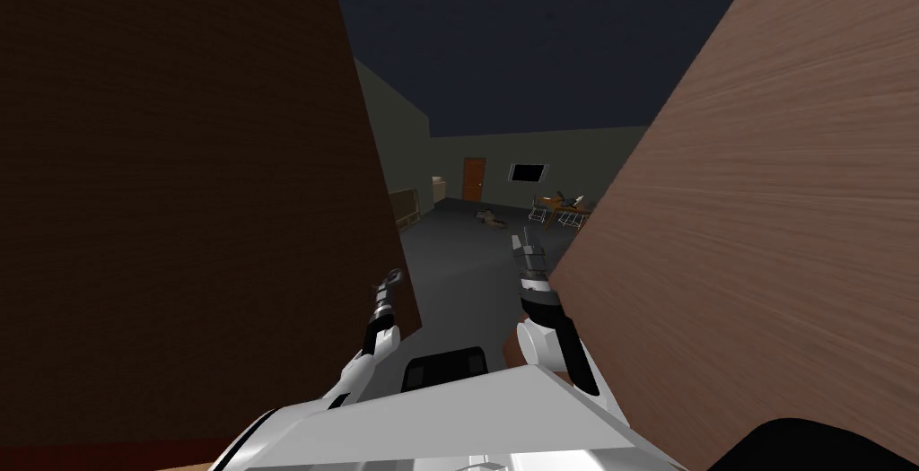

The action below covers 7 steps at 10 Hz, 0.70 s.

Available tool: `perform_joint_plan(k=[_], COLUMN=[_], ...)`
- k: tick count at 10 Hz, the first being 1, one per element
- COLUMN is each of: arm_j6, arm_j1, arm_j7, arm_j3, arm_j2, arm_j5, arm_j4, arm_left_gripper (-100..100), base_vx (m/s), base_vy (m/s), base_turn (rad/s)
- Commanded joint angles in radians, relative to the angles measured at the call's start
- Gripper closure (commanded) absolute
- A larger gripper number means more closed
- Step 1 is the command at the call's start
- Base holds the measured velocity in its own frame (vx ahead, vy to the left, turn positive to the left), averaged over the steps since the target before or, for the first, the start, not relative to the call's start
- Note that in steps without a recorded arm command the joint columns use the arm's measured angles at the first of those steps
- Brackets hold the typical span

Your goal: Push the door open

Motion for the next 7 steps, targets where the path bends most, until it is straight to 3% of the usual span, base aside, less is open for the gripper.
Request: perform_joint_plan(k=[1,6,7], arm_j6=[-0.002,-0.011,-0.014], arm_j1=[-0.005,-0.007,-0.012], arm_j7=[-0.011,-0.033,-0.028], arm_j3=[0.017,0.055,0.051], arm_j2=[0.011,0.016,0.017], arm_j5=[0.016,0.055,0.051], arm_j4=[-0.001,0.003,0.024], arm_left_gripper=[100,100,100], base_vx=[0.19,0.179,0.083], base_vy=[-0.029,-0.038,-0.018], base_turn=[0.063,0.045,0.043])
